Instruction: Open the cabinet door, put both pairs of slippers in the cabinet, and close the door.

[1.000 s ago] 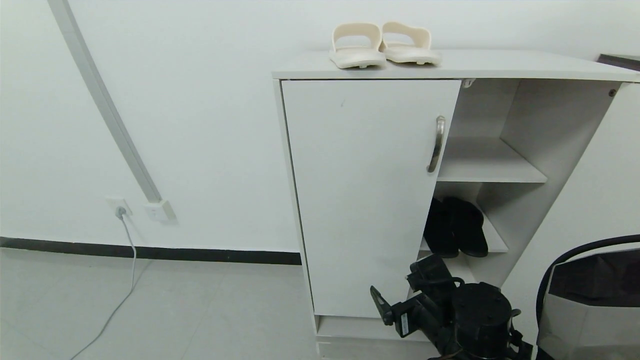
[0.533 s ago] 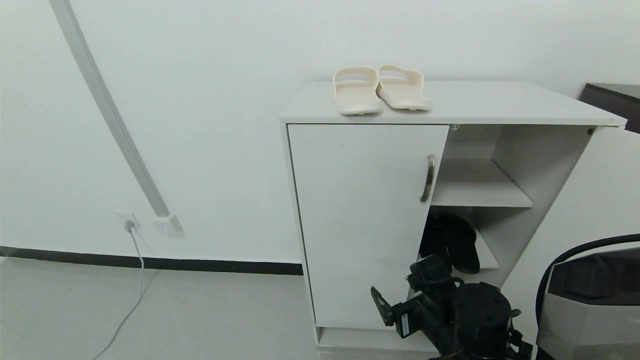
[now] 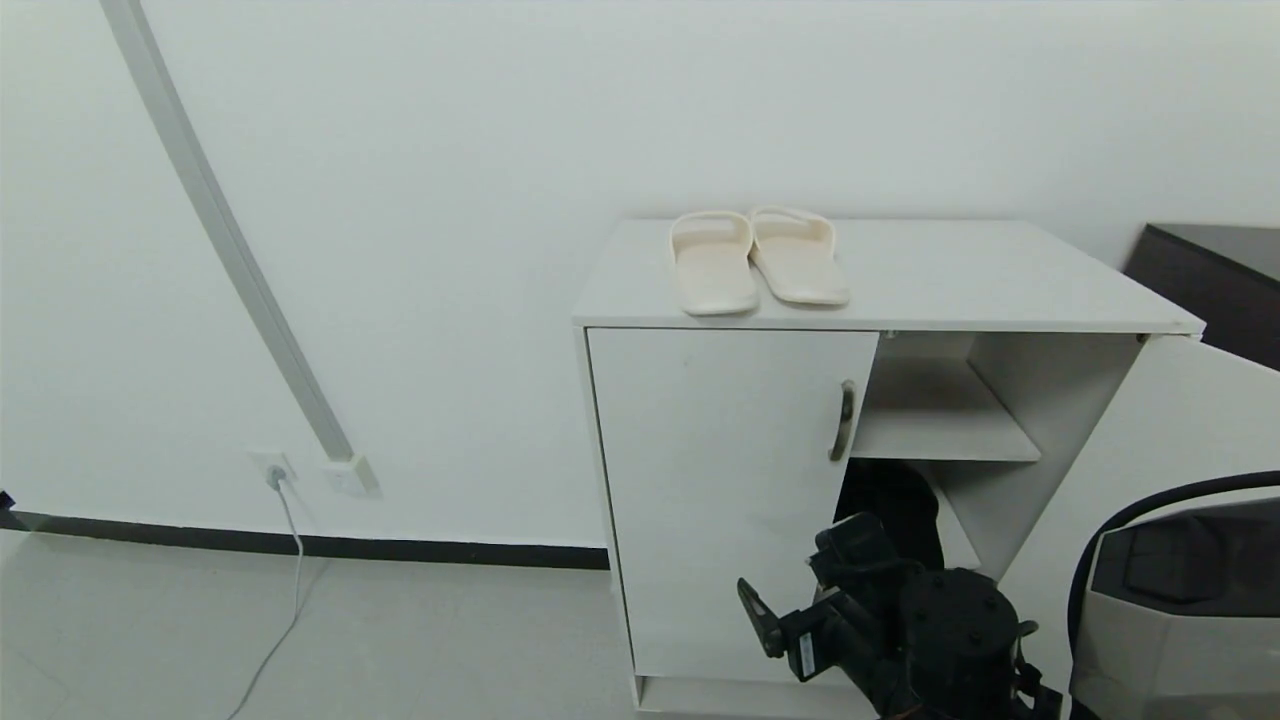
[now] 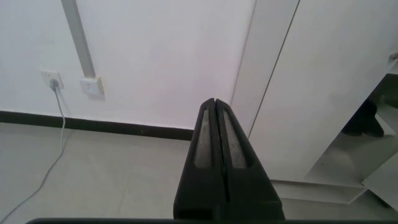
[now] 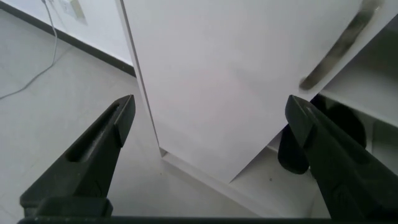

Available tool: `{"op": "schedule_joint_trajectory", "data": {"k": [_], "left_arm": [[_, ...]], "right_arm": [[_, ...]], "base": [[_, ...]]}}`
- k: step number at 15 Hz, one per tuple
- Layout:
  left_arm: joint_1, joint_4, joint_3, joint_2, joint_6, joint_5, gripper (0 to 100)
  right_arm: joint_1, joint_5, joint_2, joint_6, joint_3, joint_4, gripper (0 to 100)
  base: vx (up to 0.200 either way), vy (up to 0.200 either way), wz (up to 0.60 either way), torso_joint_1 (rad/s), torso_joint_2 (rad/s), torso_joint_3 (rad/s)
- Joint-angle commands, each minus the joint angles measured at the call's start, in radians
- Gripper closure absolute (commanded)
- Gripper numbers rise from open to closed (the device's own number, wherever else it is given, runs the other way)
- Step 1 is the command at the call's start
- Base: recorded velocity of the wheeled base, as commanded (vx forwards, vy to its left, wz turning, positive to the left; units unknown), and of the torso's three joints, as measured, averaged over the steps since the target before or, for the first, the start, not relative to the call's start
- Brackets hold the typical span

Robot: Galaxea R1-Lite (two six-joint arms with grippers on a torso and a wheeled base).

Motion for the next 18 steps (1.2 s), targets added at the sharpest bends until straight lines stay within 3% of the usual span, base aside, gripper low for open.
{"op": "schedule_joint_trajectory", "data": {"k": [1,15,18], "left_arm": [[0.000,0.000,0.000,0.002,0.000,0.001,100],[-0.002,0.000,0.000,0.000,0.001,-0.001,100],[0.000,0.000,0.000,0.002,0.001,-0.001,100]], "right_arm": [[0.001,0.000,0.005,0.001,0.002,-0.001,0],[0.001,0.001,0.015,-0.001,-0.004,-0.001,0],[0.001,0.046,0.000,-0.002,-0.010,-0.001,0]], "base": [[0.000,0.000,0.00,0.173,-0.49,-0.305],[0.000,0.000,0.00,0.227,-0.54,-0.318],[0.000,0.000,0.00,0.245,-0.55,-0.302]]}}
